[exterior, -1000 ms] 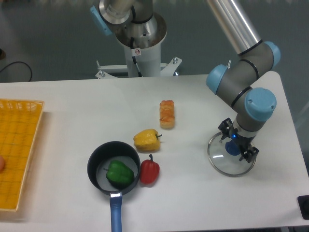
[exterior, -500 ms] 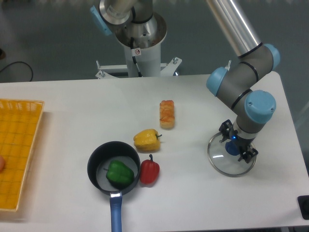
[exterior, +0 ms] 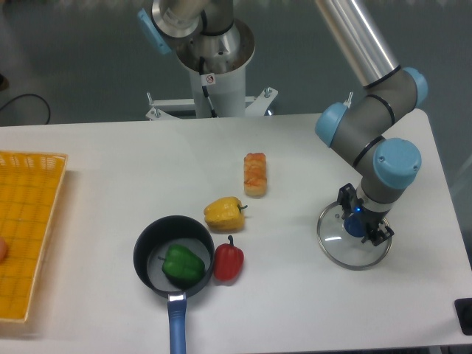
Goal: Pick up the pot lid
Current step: 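Close the gripper on the blue knob of the glass lid, then lift the glass lid up by its knob off the table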
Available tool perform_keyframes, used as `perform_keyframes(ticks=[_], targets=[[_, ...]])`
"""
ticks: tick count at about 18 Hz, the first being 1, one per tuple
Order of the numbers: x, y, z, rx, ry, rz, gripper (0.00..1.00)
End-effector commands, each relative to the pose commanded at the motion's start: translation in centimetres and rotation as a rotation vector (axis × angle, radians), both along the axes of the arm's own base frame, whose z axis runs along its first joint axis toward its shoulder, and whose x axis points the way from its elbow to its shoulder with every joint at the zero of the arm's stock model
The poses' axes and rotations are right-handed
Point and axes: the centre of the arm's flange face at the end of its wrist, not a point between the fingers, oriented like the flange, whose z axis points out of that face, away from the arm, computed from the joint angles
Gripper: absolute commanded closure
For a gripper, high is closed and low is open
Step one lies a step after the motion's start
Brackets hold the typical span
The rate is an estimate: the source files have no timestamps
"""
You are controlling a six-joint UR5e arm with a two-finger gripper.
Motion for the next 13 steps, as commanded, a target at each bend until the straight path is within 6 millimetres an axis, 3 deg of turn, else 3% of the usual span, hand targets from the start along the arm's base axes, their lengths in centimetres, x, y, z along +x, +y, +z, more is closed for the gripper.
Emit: perform_keyframes(ticks=[3, 13], targets=[[0.01, 0.0, 0.1, 0.001, 0.001, 0.003, 0.4], [0.05, -0.02, 0.83, 0.005, 0.011, 0.002, 0.42]])
